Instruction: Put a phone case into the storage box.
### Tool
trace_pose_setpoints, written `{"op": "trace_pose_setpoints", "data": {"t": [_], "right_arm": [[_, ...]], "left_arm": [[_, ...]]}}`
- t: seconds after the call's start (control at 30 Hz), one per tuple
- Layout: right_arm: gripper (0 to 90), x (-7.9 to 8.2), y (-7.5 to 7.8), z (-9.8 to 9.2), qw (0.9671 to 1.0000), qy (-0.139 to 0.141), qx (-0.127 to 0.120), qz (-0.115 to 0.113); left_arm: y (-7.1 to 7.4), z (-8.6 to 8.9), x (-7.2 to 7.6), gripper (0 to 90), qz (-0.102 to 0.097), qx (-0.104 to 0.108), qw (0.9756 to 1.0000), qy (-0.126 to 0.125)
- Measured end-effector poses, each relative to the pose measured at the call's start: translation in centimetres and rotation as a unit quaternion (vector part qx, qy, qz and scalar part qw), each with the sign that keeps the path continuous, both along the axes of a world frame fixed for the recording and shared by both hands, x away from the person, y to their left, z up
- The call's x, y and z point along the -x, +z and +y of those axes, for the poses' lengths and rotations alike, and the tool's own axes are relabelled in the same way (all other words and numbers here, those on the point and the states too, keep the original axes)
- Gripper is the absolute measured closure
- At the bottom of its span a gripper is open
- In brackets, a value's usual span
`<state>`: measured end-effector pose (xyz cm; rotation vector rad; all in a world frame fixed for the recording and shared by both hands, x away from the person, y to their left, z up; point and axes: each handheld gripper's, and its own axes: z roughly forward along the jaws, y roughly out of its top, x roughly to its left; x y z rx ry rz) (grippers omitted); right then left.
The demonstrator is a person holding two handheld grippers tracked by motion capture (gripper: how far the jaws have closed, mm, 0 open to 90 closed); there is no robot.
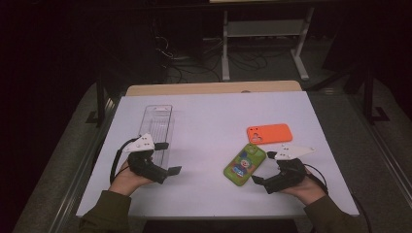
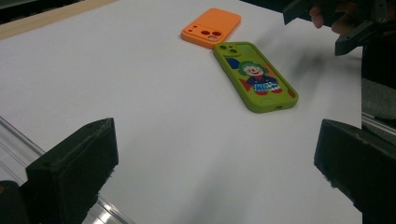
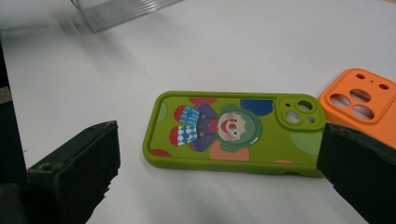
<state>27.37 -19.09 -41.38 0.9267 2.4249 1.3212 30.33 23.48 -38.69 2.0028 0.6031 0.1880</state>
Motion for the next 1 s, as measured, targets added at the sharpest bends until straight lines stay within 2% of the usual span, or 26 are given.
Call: {"op": "trace_pose_setpoints", "data": {"t": [0.43, 0.63, 0.8, 1.0], "right_arm": [[0.0, -0.3, 0.2, -0.1, 1.0000, -0.002, 0.001, -0.001], [0.0, -1.2, 0.9, -0.3, 0.9998, -0.015, 0.009, -0.004], [0.0, -1.9, 1.1, -0.3, 0.9996, -0.022, 0.017, 0.000], [0.0, -3.6, 1.3, -0.4, 0.9991, -0.031, 0.028, 0.010]], "left_arm": [[-0.1, -0.1, -0.1, 0.0, 0.002, -0.002, 1.0000, -0.002], [-0.1, -0.2, -0.1, 0.0, 0.003, 0.001, 1.0000, -0.001], [0.0, -0.1, -0.1, 0.0, 0.002, -0.001, 1.0000, -0.002], [-0.1, -0.1, -0.1, 0.0, 0.001, -0.004, 1.0000, -0.005]]}}
